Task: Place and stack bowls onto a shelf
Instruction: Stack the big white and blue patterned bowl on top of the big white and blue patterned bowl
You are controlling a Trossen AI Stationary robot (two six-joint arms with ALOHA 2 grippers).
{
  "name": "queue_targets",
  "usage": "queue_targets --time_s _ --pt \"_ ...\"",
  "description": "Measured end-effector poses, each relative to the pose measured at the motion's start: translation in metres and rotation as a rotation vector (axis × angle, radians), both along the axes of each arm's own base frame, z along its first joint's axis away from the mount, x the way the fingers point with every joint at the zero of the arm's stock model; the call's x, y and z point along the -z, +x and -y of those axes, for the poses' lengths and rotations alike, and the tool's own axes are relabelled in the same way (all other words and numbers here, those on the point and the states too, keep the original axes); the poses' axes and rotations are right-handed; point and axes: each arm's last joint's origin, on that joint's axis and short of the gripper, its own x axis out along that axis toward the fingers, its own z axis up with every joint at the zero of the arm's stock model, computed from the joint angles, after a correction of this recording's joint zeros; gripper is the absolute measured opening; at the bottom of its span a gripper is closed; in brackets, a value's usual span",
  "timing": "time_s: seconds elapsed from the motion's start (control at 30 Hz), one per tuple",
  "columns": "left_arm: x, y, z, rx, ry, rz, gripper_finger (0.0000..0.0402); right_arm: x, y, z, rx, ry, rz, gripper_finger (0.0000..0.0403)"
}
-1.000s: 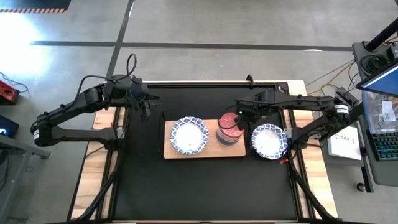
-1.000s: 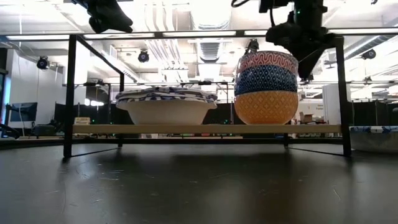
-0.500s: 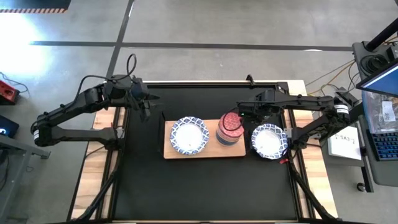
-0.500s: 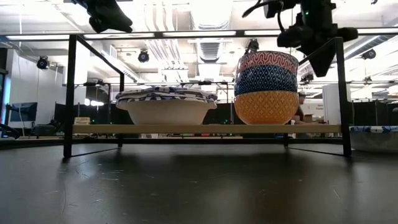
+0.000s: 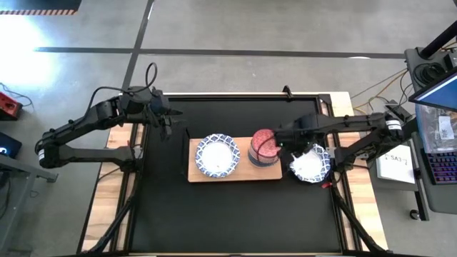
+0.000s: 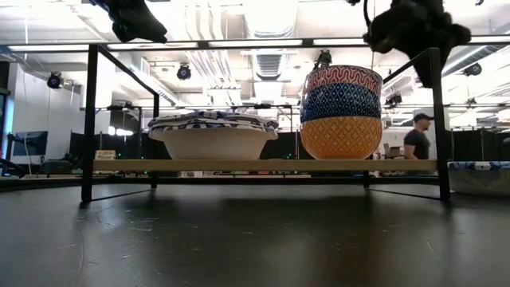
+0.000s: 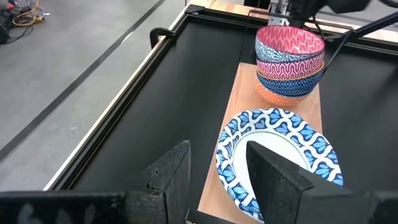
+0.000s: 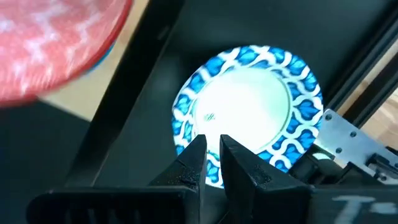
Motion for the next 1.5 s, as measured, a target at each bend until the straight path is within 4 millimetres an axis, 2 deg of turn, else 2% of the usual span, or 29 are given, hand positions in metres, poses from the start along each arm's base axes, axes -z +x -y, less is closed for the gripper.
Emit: queue_targets --time_s 0.57,0.8,1.0,1.13,1.3,1.5 --pt "0.000 0.000 0.000 -0.022 -0.034 0.013 0.0139 0.006 -0.013 -0.094 -0.137 -0.022 -0.013 0.0038" --pt "0.000 0.000 0.000 -0.040 -0.062 0.023 0.0139 0.013 -0.017 -0.120 -0.194 -0.028 -0.016 0.0085" --pt "0.000 -0.001 0.000 -0.061 -0.097 0.026 0.0139 0.027 -0.018 -0.138 -0.319 -0.051 -0.074 0.0138" --pt "0.000 -0.001 0.000 -0.077 -0.122 0.033 0.0139 0.041 -0.020 -0.146 -0.332 -0.074 -0.129 0.0158" --pt "0.000 -0.001 0.000 -0.086 -0.136 0.039 0.0139 0.057 -0.024 -0.150 -0.267 -0.076 -0.193 0.0169" --pt "-0.001 -0.002 0.001 -0.102 -0.159 0.054 0.0139 0.080 -0.027 -0.147 -0.288 -0.097 -0.184 0.0166"
